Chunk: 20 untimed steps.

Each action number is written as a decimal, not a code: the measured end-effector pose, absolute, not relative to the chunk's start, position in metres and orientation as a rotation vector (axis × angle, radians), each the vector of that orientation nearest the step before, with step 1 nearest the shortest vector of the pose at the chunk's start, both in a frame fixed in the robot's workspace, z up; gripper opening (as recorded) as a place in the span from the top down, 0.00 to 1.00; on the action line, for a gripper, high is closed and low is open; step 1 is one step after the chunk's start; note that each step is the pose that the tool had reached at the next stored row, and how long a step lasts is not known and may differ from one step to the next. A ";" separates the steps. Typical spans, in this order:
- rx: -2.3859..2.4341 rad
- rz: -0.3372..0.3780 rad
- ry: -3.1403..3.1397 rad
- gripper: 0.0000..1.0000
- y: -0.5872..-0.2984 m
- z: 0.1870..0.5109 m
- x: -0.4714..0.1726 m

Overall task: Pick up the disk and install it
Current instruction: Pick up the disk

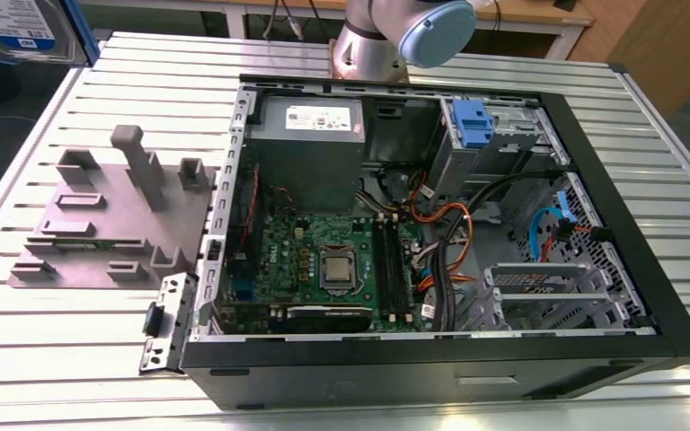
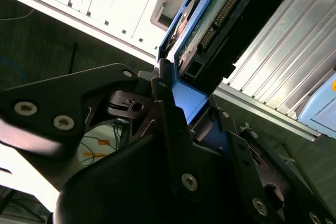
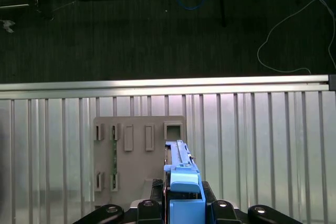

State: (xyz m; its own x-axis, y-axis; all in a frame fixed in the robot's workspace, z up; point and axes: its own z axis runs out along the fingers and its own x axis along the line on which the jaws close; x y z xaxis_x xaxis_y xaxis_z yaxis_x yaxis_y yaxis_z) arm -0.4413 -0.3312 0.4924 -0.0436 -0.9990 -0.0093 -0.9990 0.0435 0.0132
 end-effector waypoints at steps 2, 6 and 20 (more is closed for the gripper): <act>2.171 -0.025 -2.268 0.64 -0.331 0.493 -0.441; 2.171 -0.025 -2.268 0.64 -0.331 0.494 -0.441; 2.171 -0.025 -2.268 0.64 -0.331 0.497 -0.441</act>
State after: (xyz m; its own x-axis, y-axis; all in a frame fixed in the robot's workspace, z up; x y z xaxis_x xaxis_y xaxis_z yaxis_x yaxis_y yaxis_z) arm -0.4413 -0.3312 0.4973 -0.0436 -0.9990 -0.0094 -0.9990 0.0435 0.0131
